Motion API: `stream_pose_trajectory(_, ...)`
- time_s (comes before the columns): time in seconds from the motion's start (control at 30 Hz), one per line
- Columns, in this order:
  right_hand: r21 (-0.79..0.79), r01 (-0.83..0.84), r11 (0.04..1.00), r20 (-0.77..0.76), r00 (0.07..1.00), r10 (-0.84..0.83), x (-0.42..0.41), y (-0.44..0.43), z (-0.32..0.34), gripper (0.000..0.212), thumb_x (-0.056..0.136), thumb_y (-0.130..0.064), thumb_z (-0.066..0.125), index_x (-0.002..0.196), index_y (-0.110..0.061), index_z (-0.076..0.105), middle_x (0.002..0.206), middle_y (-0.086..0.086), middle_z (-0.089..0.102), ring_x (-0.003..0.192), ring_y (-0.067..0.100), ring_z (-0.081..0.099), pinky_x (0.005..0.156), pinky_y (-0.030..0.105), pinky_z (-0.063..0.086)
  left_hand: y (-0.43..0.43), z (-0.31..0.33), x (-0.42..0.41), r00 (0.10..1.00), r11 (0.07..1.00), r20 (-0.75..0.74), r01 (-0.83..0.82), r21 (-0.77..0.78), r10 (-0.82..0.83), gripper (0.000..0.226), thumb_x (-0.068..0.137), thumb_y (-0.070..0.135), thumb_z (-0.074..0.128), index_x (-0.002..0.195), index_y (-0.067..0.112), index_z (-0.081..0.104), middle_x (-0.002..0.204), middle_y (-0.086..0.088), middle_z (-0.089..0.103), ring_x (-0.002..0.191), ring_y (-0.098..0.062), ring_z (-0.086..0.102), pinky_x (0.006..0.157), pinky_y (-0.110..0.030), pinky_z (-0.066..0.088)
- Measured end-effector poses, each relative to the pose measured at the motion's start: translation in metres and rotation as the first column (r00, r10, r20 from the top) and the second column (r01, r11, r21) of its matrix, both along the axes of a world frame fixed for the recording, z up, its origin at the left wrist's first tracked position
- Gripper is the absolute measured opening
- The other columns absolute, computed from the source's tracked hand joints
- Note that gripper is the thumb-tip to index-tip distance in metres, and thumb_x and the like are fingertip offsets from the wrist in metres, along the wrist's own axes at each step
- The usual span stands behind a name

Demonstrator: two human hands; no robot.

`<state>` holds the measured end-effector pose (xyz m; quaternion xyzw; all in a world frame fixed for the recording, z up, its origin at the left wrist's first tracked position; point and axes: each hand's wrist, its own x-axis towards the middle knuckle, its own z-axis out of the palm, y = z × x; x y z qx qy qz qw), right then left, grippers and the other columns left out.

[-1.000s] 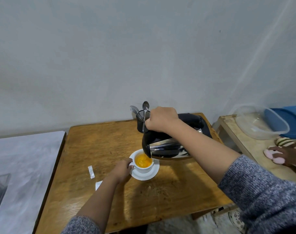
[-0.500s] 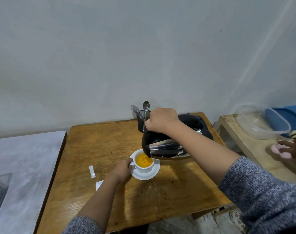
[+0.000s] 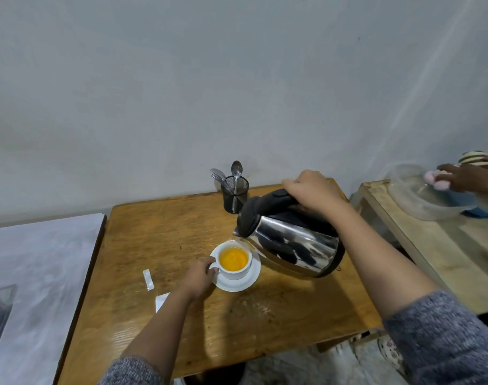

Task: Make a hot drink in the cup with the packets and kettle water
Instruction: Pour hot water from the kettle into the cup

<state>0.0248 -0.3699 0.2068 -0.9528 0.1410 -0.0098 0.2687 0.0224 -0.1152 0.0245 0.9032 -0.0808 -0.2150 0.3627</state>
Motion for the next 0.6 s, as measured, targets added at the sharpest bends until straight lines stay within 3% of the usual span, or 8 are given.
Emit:
stream_pose_trajectory(0.13, 0.324, 0.2, 0.925, 0.085, 0.967, -0.239, -0.019, -0.038, -0.011, 0.044, 0.082, -0.033, 0.044, 0.046, -0.01, 0.052, 0.028, 0.004, 0.046, 0.035, 0.021, 0.047, 0.053, 0.031, 0.045, -0.001, -0.004, -0.002, 0.999, 0.999, 0.022, -0.042, -0.011, 0.042, 0.031, 0.091, 0.015, 0.05, 0.121, 0.01, 0.056, 0.124, -0.014, 0.061, 0.109, -0.028, 0.055, 0.09, -0.034, 0.042)
stream_pose_trajectory(0.23, 0.576, 0.308, 0.757, 0.058, 0.908, -0.414, -0.033, -0.061, -0.017, 0.038, 0.088, -0.027, 0.044, 0.055, -0.011, 0.054, 0.024, 0.002, 0.044, 0.021, 0.014, 0.039, 0.033, 0.018, 0.034, -0.003, -0.009, -0.004, 0.996, 0.996, 0.035, -0.086, -0.039, 0.088, 0.028, 0.091, 0.015, 0.05, 0.117, 0.01, 0.059, 0.117, -0.014, 0.063, 0.098, -0.025, 0.055, 0.082, -0.031, 0.039)
stream_pose_trajectory(0.3, 0.694, 0.327, 0.641, 0.067, 0.858, -0.51, -0.039, -0.077, -0.023, 0.032, 0.088, -0.025, 0.044, 0.063, -0.008, 0.054, 0.026, 0.001, 0.045, 0.021, 0.012, 0.038, 0.029, 0.013, 0.028, -0.005, -0.012, -0.005, 0.992, 0.992, 0.047, -0.111, -0.053, 0.113, 0.026, 0.09, 0.014, 0.05, 0.114, 0.01, 0.06, 0.113, -0.016, 0.064, 0.094, -0.025, 0.055, 0.078, -0.031, 0.038)
stream_pose_trajectory(0.43, 0.808, 0.339, 0.482, 0.089, 0.739, -0.667, -0.048, -0.1, -0.036, 0.024, 0.089, -0.025, 0.042, 0.075, -0.009, 0.053, 0.048, 0.006, 0.049, 0.035, 0.017, 0.041, 0.032, 0.017, 0.029, -0.004, -0.024, -0.004, 0.985, 0.986, 0.062, -0.155, -0.066, 0.159, 0.026, 0.089, 0.016, 0.051, 0.113, 0.013, 0.061, 0.112, -0.013, 0.066, 0.099, -0.028, 0.059, 0.083, -0.036, 0.045)
stream_pose_trajectory(0.6, 0.831, 0.347, 0.435, 0.17, 0.586, -0.792, -0.045, -0.103, -0.048, 0.033, 0.093, -0.027, 0.043, 0.063, -0.015, 0.05, 0.054, 0.002, 0.049, 0.033, 0.005, 0.046, 0.035, 0.019, 0.038, -0.01, -0.029, -0.011, 0.96, 0.956, 0.082, -0.256, -0.142, 0.269, 0.023, 0.088, 0.011, 0.053, 0.11, 0.014, 0.062, 0.108, -0.012, 0.067, 0.097, -0.028, 0.06, 0.084, -0.04, 0.047)
